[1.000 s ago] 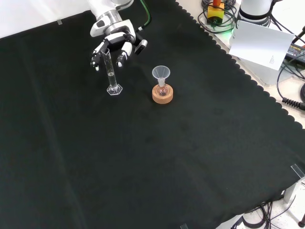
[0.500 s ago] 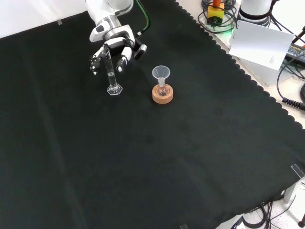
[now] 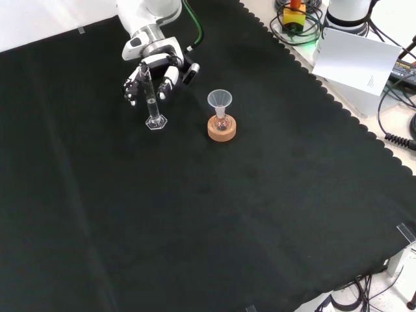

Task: Pick up the graduated cylinder.

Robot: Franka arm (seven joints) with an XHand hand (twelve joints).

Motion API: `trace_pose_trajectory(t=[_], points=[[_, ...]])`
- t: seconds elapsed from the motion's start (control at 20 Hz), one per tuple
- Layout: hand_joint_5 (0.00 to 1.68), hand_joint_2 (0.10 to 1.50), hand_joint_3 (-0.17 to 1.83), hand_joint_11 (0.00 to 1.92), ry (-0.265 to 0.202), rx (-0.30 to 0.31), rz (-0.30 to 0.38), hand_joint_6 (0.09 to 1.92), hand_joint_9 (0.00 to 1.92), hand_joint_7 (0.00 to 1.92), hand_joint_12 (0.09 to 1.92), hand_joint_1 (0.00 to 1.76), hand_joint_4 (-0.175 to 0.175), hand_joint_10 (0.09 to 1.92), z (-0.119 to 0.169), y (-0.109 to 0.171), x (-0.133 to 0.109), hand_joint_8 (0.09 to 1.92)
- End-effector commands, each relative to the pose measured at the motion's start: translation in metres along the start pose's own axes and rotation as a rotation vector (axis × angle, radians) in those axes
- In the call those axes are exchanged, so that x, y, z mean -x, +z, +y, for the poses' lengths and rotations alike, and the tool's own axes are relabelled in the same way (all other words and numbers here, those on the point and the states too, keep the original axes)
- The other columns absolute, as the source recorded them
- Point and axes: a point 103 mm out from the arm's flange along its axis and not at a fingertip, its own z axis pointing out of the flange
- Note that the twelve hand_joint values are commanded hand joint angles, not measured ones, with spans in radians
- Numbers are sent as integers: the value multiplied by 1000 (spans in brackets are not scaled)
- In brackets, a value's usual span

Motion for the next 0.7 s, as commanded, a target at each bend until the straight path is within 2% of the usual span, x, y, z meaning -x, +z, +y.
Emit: trace_pose_trajectory(t=[0.05,0.25,0.7], points=[[709,1015,-175,297,3,4,18,189,648,484,1300,1065,-9,519,-1,1,1,592],[636,1018,-175,305,7,-8,36,379,659,495,1303,1074,-6,492,-2,0,6,569],[554,1021,-175,331,11,-40,19,471,675,476,1297,1092,-10,501,-1,7,9,571]])
